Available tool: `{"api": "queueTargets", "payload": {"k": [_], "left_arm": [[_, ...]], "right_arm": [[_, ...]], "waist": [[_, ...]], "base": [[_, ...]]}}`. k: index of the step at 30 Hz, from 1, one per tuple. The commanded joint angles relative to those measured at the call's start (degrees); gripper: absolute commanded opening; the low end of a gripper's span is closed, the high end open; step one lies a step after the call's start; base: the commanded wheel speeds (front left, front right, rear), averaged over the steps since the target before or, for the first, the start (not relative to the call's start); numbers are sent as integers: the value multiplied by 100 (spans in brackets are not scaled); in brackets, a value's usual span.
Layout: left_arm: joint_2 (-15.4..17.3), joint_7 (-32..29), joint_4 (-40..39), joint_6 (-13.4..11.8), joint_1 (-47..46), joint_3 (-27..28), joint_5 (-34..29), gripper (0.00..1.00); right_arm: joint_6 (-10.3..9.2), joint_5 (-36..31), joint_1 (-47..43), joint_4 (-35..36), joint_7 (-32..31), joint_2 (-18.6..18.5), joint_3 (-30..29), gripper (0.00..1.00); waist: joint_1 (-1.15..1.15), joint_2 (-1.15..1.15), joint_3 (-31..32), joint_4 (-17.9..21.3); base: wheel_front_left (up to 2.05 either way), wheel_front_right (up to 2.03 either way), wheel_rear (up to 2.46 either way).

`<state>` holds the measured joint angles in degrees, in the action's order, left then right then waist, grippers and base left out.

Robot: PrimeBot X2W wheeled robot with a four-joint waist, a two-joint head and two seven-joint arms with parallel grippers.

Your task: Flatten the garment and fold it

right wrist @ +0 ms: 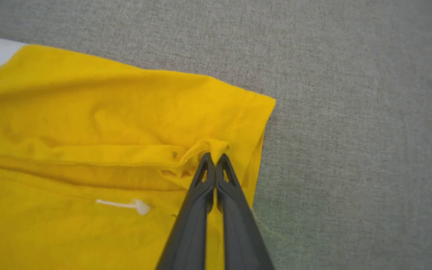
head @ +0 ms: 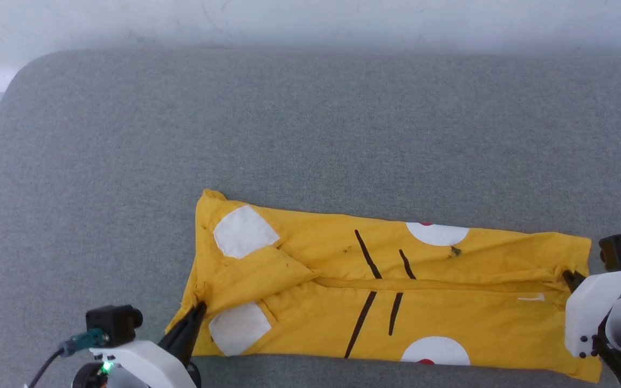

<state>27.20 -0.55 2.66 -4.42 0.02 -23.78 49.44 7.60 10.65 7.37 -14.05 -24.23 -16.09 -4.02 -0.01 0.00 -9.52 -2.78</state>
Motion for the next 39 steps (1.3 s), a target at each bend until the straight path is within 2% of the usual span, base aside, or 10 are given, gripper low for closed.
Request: {"api": "queueTargets", "payload": {"k": [1,8,9,10,11,13,14,22,31,39], "left_arm": [[-40,1,120,76,35,-58,11,0],[-201,-8,764,343,-170,-386,-124,0],[-228,-9,840,372,-194,-419,-132,0],[-255,-1,909,396,-214,-440,-131,0],[-283,16,972,407,-227,-452,-128,0],[-338,67,1066,392,-237,-455,-127,74],[-359,94,1090,380,-234,-455,-128,100],[-410,538,920,321,-219,-396,-280,100],[-516,1511,776,-115,-527,-25,-1176,100],[-877,1553,592,-64,-899,574,-2148,100]], "right_arm": [[-11,20,-45,-53,-109,-54,50,0],[-11,157,71,-344,-505,-148,281,0],[-11,173,88,-367,-491,-149,305,7],[-11,210,98,-387,-457,-132,317,45],[-11,258,93,-410,-420,-103,320,100],[-11,316,56,-436,-333,-58,274,100],[-11,338,19,-426,-273,-35,231,100],[-11,377,-526,202,380,354,-298,100],[-11,174,-894,847,1203,1092,-1031,100],[-11,209,-674,504,762,1316,-1783,100]], "waist": [[1,0,-19,-9],[1,0,-73,18],[1,0,-68,22],[1,0,-56,23],[1,0,-36,24],[1,0,24,12],[1,0,58,-1],[1,0,359,-101],[1,0,559,-145],[1,0,583,-192]], "base": [[0,0,0],[0,0,0],[0,0,0],[0,0,0],[0,0,0],[0,0,0],[0,0,0],[0,0,0],[0,0,0],[0,0,0]]}}
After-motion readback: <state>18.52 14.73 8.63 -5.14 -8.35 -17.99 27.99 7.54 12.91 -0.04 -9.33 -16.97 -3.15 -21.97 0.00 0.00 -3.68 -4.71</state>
